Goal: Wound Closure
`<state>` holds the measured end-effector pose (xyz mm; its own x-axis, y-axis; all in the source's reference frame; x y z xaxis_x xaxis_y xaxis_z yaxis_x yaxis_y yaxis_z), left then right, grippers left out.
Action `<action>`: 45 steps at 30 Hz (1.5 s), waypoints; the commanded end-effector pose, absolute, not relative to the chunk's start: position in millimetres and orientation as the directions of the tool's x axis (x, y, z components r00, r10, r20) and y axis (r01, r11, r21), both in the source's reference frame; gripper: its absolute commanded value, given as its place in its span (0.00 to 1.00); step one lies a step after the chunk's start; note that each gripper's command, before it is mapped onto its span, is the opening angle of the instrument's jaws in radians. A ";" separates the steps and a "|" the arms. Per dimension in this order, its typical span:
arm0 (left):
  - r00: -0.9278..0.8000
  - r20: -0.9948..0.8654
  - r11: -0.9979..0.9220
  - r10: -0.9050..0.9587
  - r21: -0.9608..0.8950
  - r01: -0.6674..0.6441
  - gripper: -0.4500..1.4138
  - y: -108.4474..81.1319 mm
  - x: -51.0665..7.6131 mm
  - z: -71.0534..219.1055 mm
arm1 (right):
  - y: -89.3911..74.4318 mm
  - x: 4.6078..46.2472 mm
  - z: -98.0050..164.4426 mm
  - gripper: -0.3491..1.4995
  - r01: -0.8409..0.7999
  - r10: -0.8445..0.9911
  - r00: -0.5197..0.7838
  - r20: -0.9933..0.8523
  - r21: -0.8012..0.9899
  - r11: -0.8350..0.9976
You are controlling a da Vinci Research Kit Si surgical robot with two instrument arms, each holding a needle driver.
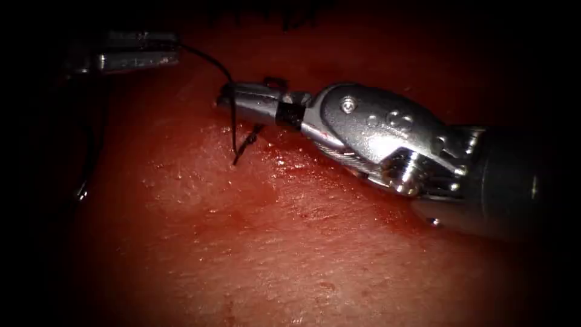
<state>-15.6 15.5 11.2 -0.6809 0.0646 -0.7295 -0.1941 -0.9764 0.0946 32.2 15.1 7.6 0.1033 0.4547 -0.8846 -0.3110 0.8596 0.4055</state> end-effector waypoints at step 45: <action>-0.707 -0.707 -0.997 -0.016 -0.039 0.062 0.00 16.8 -18.7 27.5 | 14.5 34.4 9.6 0.28 -0.232 0.376 -0.068 -0.924 0.381 0.895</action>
<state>-18.1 16.5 27.0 -0.7049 -0.0141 -0.7092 0.0650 -0.9969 -0.0448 33.9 14.6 9.0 -0.0723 0.3745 -0.9244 -0.2405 0.8929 0.3806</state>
